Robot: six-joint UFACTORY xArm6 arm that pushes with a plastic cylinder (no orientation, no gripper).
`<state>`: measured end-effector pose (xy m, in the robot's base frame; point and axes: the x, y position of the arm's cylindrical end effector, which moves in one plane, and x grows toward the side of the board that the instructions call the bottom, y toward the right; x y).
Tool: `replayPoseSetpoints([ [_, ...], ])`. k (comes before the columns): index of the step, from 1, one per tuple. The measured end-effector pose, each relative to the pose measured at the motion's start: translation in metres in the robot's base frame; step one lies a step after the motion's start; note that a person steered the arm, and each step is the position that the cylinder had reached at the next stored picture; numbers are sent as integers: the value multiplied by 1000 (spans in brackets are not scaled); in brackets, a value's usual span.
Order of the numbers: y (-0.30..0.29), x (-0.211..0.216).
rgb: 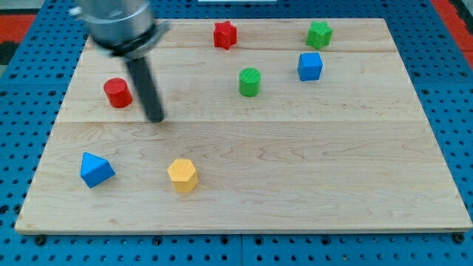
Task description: Slide the green star to center right
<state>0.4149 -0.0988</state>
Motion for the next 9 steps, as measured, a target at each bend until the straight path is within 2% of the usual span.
replayPoseSetpoints([
  [1,76,-30],
  [2,83,-86],
  [3,130,-81],
  [4,149,13],
  [5,164,15],
  [6,132,-16],
  [7,112,1],
  [8,110,45],
  [9,88,43],
])
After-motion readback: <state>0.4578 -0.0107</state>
